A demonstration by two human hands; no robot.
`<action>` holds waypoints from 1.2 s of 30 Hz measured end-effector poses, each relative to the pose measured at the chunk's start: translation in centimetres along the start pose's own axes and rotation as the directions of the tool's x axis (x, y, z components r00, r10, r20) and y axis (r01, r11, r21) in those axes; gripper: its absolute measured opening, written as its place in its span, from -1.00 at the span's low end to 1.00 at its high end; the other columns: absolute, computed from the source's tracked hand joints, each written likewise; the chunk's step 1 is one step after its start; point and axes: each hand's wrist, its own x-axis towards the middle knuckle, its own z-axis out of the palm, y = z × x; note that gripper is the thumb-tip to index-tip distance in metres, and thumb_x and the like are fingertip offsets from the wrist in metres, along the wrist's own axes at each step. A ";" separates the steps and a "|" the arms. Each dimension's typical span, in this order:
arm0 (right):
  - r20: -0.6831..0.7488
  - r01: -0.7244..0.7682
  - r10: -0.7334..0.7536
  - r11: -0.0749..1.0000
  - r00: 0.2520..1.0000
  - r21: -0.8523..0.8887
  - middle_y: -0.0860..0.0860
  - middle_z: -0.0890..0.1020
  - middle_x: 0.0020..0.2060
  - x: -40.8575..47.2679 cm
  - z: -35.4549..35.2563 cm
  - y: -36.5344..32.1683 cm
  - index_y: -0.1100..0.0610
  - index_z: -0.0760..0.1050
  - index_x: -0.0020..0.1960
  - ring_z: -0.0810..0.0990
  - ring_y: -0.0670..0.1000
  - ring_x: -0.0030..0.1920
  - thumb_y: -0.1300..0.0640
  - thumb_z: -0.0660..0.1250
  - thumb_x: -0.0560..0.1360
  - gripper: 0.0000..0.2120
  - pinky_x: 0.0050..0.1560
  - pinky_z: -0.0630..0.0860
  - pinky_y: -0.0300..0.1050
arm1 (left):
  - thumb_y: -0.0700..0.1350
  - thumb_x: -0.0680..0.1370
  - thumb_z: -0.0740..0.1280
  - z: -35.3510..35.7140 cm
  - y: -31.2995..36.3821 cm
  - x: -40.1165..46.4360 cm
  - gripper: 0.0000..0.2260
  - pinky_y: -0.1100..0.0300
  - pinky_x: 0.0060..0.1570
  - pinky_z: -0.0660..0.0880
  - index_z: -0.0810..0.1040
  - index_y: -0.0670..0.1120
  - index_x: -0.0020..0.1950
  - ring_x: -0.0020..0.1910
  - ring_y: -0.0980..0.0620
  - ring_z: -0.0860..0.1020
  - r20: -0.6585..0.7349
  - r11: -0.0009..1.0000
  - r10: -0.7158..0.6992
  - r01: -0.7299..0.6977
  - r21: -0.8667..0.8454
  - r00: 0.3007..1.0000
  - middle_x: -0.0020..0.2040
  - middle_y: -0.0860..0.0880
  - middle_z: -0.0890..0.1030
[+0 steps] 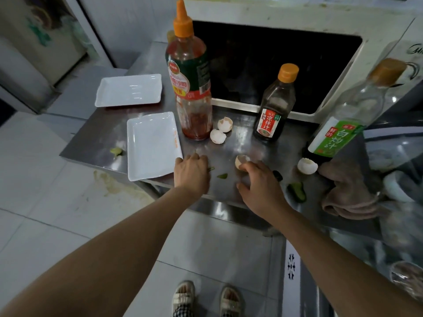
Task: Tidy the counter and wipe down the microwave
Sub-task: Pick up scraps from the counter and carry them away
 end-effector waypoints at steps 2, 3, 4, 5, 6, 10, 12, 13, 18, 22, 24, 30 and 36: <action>0.001 0.015 -0.015 1.000 1.000 0.017 0.07 0.45 0.21 -0.1 0.1 0.1 0.15 0.41 0.26 0.40 0.05 0.23 0.13 0.33 0.50 -0.65 0.17 0.40 -0.12 | -0.11 0.47 0.29 0.1 0.2 -0.1 -0.84 0.06 -0.01 0.35 0.49 -0.10 0.03 0.04 -0.15 0.51 0.028 0.999 -0.022 0.023 -0.025 0.999 0.02 -0.12 0.56; 0.000 0.024 -0.024 0.999 1.000 0.022 0.07 0.46 0.19 -0.1 0.1 0.2 0.15 0.41 0.26 0.40 0.05 0.23 0.14 0.33 0.50 -0.66 0.17 0.40 -0.13 | -0.14 0.47 0.29 0.1 0.3 -0.1 -0.84 0.06 0.00 0.37 0.49 -0.10 0.04 0.04 -0.16 0.51 0.038 0.999 -0.031 0.033 -0.039 0.999 0.02 -0.12 0.56; -0.002 0.031 -0.031 0.999 1.000 0.026 0.07 0.46 0.19 -0.1 0.1 0.3 0.15 0.42 0.25 0.41 0.05 0.23 0.14 0.33 0.50 -0.66 0.17 0.39 -0.14 | -0.16 0.48 0.29 0.2 0.4 -0.1 -0.84 0.06 0.00 0.38 0.49 -0.12 0.05 0.03 -0.16 0.51 0.043 0.998 -0.039 0.041 -0.053 0.998 0.03 -0.13 0.56; -0.004 0.037 -0.037 0.999 0.999 0.030 0.06 0.47 0.18 -0.1 0.1 0.3 0.15 0.42 0.25 0.41 0.05 0.23 0.15 0.33 0.50 -0.67 0.16 0.38 -0.15 | -0.18 0.48 0.28 0.2 0.5 -0.2 -0.84 0.05 0.00 0.39 0.48 -0.13 0.06 0.04 -0.17 0.51 0.047 0.997 -0.046 0.049 -0.067 0.998 0.03 -0.15 0.55; -0.004 0.040 -0.040 0.999 0.999 0.032 0.06 0.47 0.18 -0.1 0.1 0.4 0.15 0.43 0.24 0.41 0.04 0.23 0.16 0.33 0.50 -0.67 0.16 0.38 -0.15 | -0.19 0.50 0.27 0.3 0.6 -0.2 -0.83 0.04 0.00 0.40 0.47 -0.15 0.07 0.04 -0.18 0.50 0.049 0.995 -0.051 0.055 -0.079 0.997 0.05 -0.16 0.54; -0.008 0.047 -0.047 0.999 0.999 0.026 0.06 0.47 0.17 0.0 0.2 0.7 0.15 0.44 0.22 0.42 0.04 0.22 0.18 0.32 0.50 -0.70 0.16 0.39 -0.15 | -0.23 0.53 0.21 0.6 0.7 -0.2 -0.83 0.03 -0.02 0.41 0.45 -0.19 0.11 0.09 -0.20 0.47 0.041 0.994 -0.059 0.062 -0.087 0.997 0.09 -0.20 0.50; -0.007 0.049 -0.048 0.998 0.999 0.031 0.06 0.48 0.16 0.1 0.3 0.8 0.15 0.45 0.21 0.43 0.03 0.21 0.18 0.32 0.50 -0.71 0.16 0.42 -0.14 | -0.23 0.54 0.20 0.7 0.8 -0.2 -0.82 0.04 -0.02 0.40 0.44 -0.19 0.12 0.10 -0.19 0.46 0.024 0.996 -0.051 0.052 -0.074 0.998 0.10 -0.19 0.49; -0.003 0.048 -0.048 0.998 0.999 0.032 0.06 0.48 0.16 0.1 0.3 0.8 0.15 0.44 0.21 0.43 0.03 0.21 0.17 0.32 0.50 -0.71 0.17 0.45 -0.12 | -0.23 0.54 0.20 0.8 0.8 -0.3 -0.82 0.05 -0.03 0.40 0.44 -0.19 0.13 0.10 -0.19 0.45 0.012 0.997 -0.044 0.044 -0.062 0.999 0.10 -0.19 0.49; 0.005 0.050 -0.050 0.998 0.999 0.023 0.07 0.49 0.15 0.4 0.5 0.6 0.16 0.45 0.21 0.44 0.05 0.20 0.17 0.33 0.50 -0.71 0.16 0.47 -0.04 | -0.23 0.52 0.25 0.8 0.7 -0.5 -0.84 0.06 -0.08 0.39 0.41 -0.17 0.10 0.05 -0.18 0.48 -0.001 0.998 -0.006 0.006 -0.057 1.000 0.06 -0.18 0.51; 0.011 0.052 -0.053 0.998 0.999 0.024 0.08 0.49 0.13 0.4 0.6 0.6 0.17 0.45 0.17 0.44 0.06 0.18 0.18 0.33 0.50 -0.74 0.14 0.47 -0.03 | -0.26 0.50 0.26 0.6 0.5 -0.6 -0.87 0.09 -0.21 0.30 0.40 -0.15 0.03 0.00 -0.19 0.49 -0.004 0.988 -0.009 0.009 -0.154 1.000 -0.01 -0.18 0.52; 0.014 0.056 -0.056 0.998 0.998 0.025 0.09 0.49 0.13 0.4 0.6 0.5 0.18 0.45 0.17 0.45 0.06 0.17 0.18 0.33 0.50 -0.74 0.13 0.47 -0.03 | -0.26 0.48 0.28 0.6 0.4 -0.8 -0.85 0.10 -0.24 0.28 0.41 -0.15 0.03 -0.04 -0.17 0.49 -0.010 0.977 -0.025 0.022 -0.212 1.000 -0.02 -0.16 0.53; 0.027 0.072 -0.073 0.997 0.997 0.042 0.09 0.52 0.16 0.7 0.6 -0.5 0.20 0.46 0.19 0.48 0.05 0.17 0.22 0.32 0.50 -0.73 0.16 0.48 -0.05 | -0.25 0.49 0.26 -0.5 -0.5 -1.1 -0.89 0.12 -0.22 0.33 0.54 -0.15 -0.03 -0.10 -0.14 0.52 -0.013 0.949 -0.076 0.068 -0.309 0.997 -0.07 -0.12 0.53; 0.039 0.078 -0.080 0.996 0.996 0.038 0.12 0.53 0.14 2.2 1.4 -1.8 0.23 0.49 0.19 0.53 0.09 0.14 0.35 0.28 0.49 -0.72 0.11 0.53 0.01 | -0.31 0.45 0.28 -2.3 -2.0 -1.5 -0.89 0.13 -0.21 0.37 0.54 -0.17 -0.08 -0.16 -0.12 0.50 -0.006 0.906 -0.113 0.100 -0.411 0.994 -0.11 -0.09 0.46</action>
